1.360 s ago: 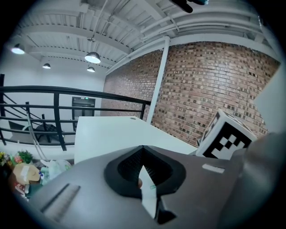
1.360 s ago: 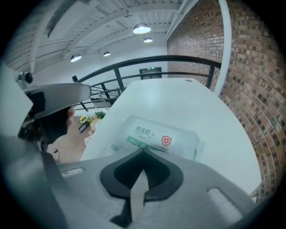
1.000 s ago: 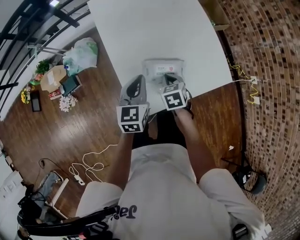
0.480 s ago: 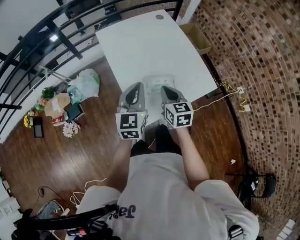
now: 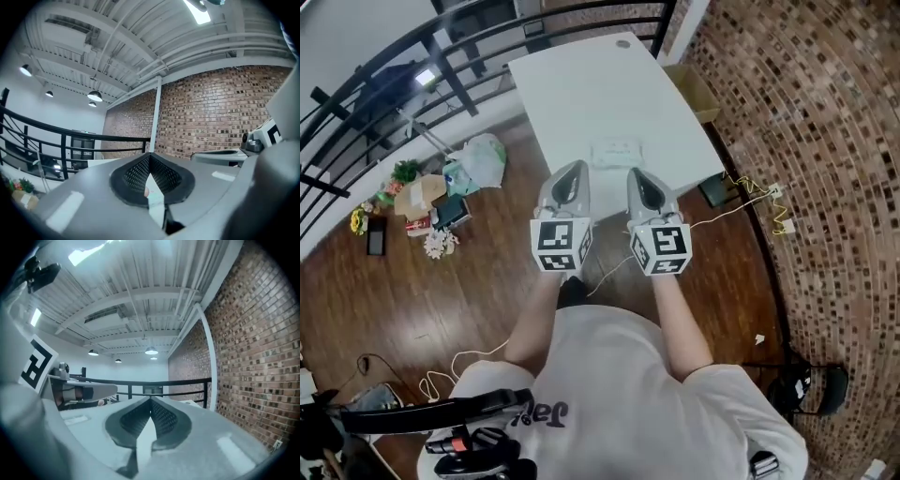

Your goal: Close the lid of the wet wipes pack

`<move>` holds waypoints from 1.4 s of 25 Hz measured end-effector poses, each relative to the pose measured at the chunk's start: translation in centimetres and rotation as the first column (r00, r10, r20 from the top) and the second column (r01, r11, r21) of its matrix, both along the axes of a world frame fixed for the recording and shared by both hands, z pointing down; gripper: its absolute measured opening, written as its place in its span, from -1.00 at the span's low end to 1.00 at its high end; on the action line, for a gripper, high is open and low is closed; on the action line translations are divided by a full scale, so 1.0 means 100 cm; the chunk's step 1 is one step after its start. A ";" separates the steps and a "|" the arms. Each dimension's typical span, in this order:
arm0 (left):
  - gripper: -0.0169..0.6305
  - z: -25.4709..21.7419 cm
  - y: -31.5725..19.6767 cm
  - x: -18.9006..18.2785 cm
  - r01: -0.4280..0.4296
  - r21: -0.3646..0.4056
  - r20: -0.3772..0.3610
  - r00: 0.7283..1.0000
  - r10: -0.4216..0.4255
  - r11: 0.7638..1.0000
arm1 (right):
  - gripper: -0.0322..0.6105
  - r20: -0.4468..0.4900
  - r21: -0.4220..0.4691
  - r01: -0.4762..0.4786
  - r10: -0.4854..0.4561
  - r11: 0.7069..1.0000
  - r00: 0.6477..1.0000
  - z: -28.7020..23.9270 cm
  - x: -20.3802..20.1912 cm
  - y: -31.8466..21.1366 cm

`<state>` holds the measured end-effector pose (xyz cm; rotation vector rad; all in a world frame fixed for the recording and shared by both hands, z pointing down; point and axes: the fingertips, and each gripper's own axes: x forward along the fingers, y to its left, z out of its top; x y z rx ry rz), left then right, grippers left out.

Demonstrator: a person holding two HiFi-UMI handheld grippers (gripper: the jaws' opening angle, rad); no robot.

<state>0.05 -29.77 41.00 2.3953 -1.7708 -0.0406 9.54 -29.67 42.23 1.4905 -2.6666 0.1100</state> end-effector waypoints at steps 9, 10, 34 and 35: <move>-0.90 0.011 0.142 0.065 0.026 -0.067 0.017 1.000 -0.025 0.997 | -0.93 0.095 -0.044 -0.039 0.043 0.998 0.995 0.001 0.073 0.136; -0.90 0.009 0.152 0.068 0.019 -0.066 0.026 1.000 -0.017 0.998 | -0.93 0.091 -0.034 -0.046 0.049 0.998 0.995 -0.004 0.075 0.143; -0.90 -0.030 0.154 0.017 -0.036 0.068 0.065 0.997 0.031 0.997 | -0.93 -0.016 0.049 -0.052 0.052 0.997 0.999 -0.040 0.005 0.159; -0.90 -0.031 0.153 0.016 -0.038 0.073 0.069 0.997 0.033 0.997 | -0.93 -0.017 0.053 -0.052 0.053 0.997 0.998 -0.041 0.003 0.157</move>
